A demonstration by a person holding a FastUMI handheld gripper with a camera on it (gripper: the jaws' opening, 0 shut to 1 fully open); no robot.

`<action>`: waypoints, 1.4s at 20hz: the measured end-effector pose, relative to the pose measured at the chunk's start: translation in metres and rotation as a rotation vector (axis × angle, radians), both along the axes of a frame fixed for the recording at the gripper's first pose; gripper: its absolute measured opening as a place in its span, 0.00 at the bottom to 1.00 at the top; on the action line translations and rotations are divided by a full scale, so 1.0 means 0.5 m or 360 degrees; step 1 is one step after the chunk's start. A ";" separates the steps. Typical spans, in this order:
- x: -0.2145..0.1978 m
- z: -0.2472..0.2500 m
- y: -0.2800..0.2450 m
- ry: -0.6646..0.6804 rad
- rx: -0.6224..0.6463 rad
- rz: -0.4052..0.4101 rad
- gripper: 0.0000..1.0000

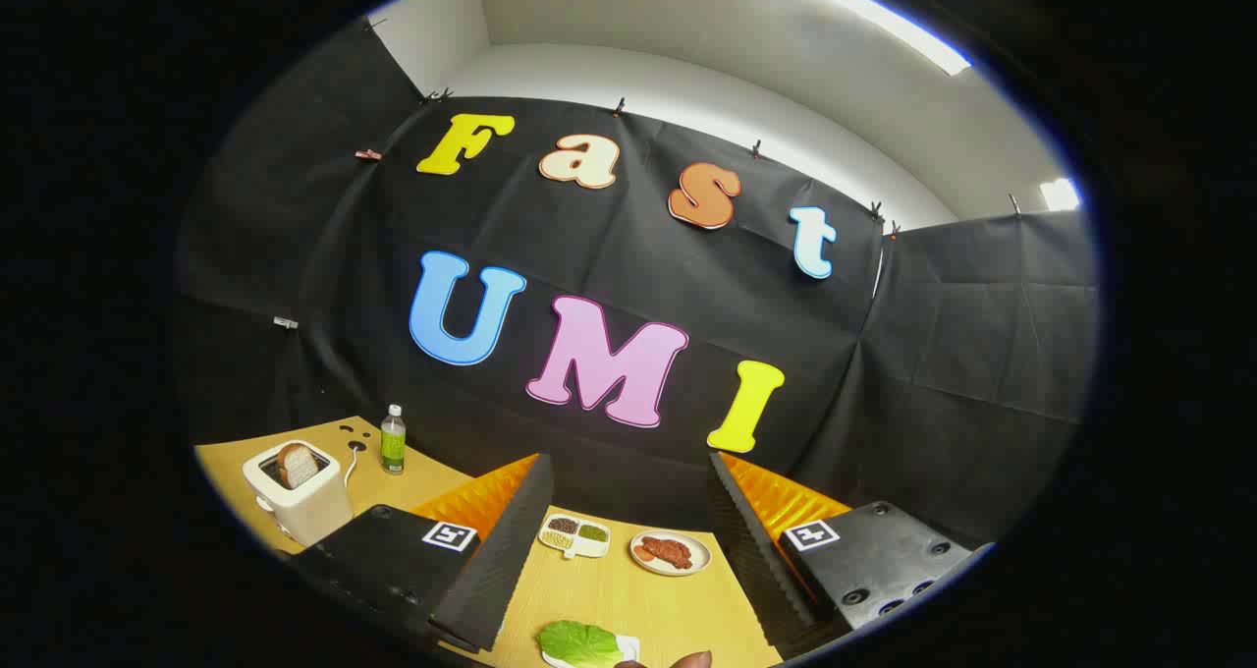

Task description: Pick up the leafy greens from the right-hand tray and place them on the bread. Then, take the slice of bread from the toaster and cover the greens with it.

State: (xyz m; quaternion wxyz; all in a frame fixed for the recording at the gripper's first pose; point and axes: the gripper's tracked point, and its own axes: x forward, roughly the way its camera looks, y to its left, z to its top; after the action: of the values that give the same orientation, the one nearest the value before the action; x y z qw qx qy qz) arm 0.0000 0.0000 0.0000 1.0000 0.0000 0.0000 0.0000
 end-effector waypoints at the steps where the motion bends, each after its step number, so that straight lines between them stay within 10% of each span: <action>1: 0.001 -0.001 0.000 0.0003 0.0010 0.0000 0.97; 28: 0.022 -0.090 -0.010 0.0186 0.0049 0.0137 0.97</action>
State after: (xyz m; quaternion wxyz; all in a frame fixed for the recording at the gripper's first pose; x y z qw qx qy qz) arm 0.0108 -0.0050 -0.0451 0.9972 0.0153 0.0585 0.0430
